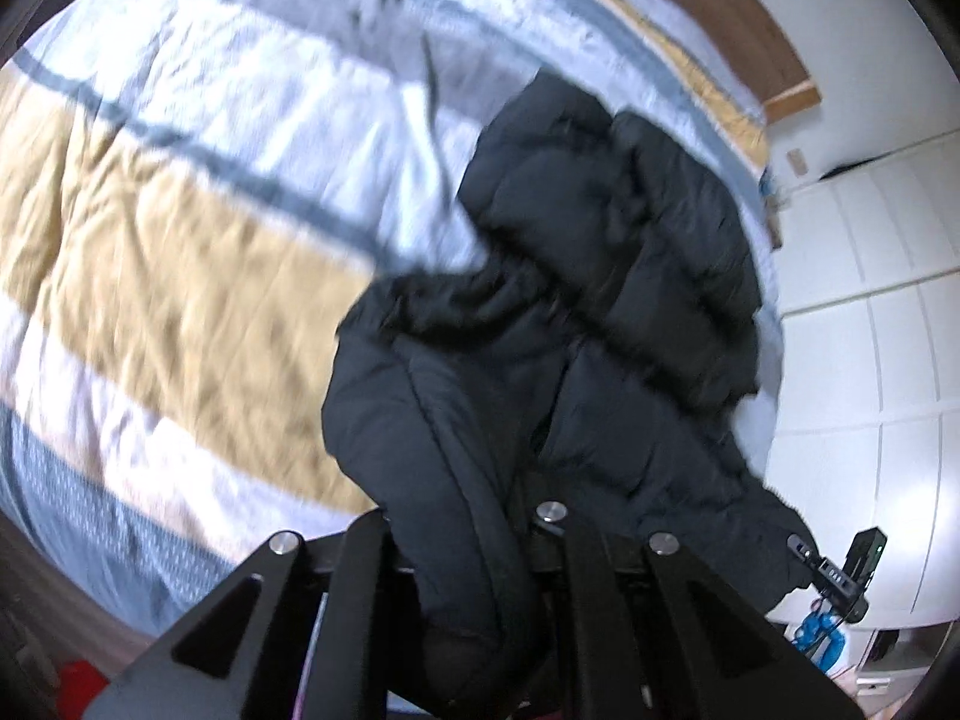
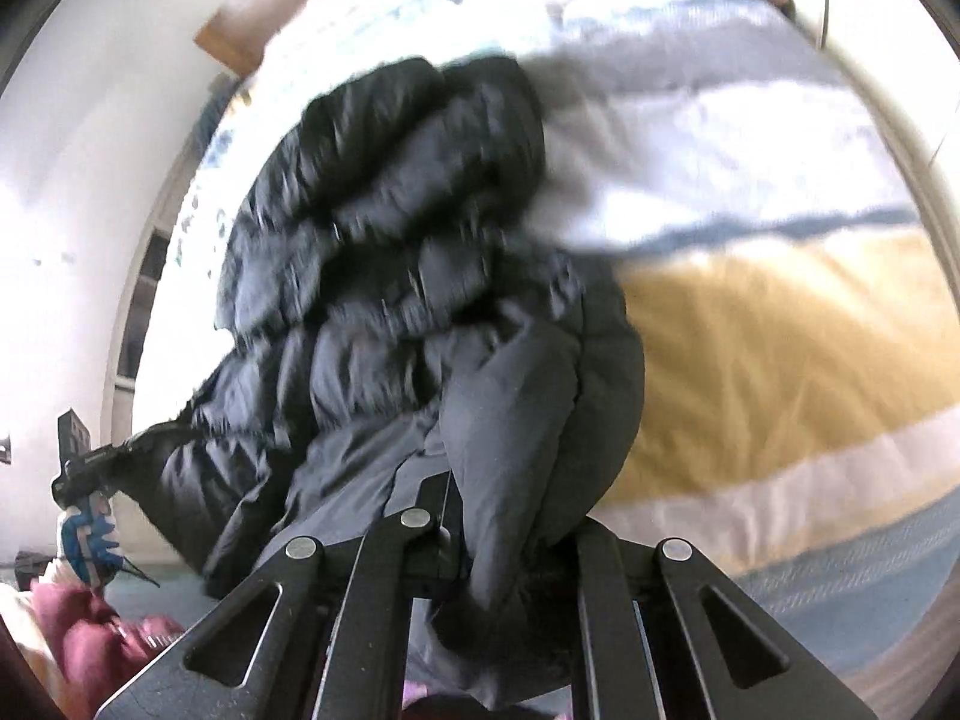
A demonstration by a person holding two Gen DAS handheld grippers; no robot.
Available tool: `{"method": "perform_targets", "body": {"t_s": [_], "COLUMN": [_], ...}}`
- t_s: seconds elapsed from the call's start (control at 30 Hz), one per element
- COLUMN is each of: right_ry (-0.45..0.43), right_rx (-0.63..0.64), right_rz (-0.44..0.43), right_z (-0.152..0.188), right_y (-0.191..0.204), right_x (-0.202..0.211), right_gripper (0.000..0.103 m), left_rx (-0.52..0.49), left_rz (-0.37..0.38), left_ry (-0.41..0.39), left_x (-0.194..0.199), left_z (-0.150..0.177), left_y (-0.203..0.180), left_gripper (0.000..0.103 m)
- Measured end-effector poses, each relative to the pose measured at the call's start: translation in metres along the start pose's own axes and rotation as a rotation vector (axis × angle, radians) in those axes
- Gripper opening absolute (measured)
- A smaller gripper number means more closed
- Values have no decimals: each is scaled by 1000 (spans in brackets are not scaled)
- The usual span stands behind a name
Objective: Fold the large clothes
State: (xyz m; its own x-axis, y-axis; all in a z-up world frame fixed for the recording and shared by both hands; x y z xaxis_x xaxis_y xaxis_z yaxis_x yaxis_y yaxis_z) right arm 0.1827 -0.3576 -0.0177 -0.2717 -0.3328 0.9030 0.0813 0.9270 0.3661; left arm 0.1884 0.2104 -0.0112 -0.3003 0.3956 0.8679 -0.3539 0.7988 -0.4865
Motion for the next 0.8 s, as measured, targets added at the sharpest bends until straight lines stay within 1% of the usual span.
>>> {"method": "perform_targets", "body": {"t_s": [0.1, 0.23, 0.4, 0.53, 0.6, 0.73, 0.8], "right_ry": [-66, -150, -226, -269, -277, -282, -276], "right_rx": [-4, -30, -74, -123, -140, -183, -193], "right_rz": [-13, -52, -98, -123, -127, -120, -95], "right_z": [-26, -59, -101, -134, -147, -181, -196], "right_y": [10, 17, 25, 28, 30, 30, 31], "right_x": [10, 29, 45, 50, 47, 37, 32], "right_gripper": [8, 8, 9, 9, 9, 9, 9], "left_rx": [-6, -10, -4, 4, 5, 19, 31], "left_rz": [33, 95, 147, 158, 156, 148, 140], "left_ry": [-46, -111, -165, -181, -189, -196, -196], "left_x": [12, 37, 58, 59, 59, 50, 41], "left_z": [-26, -61, -100, -129, -145, -173, -189], "left_y": [-11, -29, -53, -68, -76, -83, -85], "left_gripper": [9, 9, 10, 10, 10, 10, 10]}}
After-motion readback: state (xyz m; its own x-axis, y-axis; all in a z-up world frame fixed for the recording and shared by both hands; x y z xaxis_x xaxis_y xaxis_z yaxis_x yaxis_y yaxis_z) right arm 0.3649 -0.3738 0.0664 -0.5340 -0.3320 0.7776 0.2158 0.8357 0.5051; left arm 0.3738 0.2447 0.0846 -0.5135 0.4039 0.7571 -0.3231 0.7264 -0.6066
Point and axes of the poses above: each gripper's, at about its wrist camera, not at the fingertips, and x roughly against the way its jaws point, y to its left, z to its underside, the point moved 3 cm from there along -x, roughly the way its jaws point, and after that the axes turned 3 degrees about y, right-handed, at the moved point
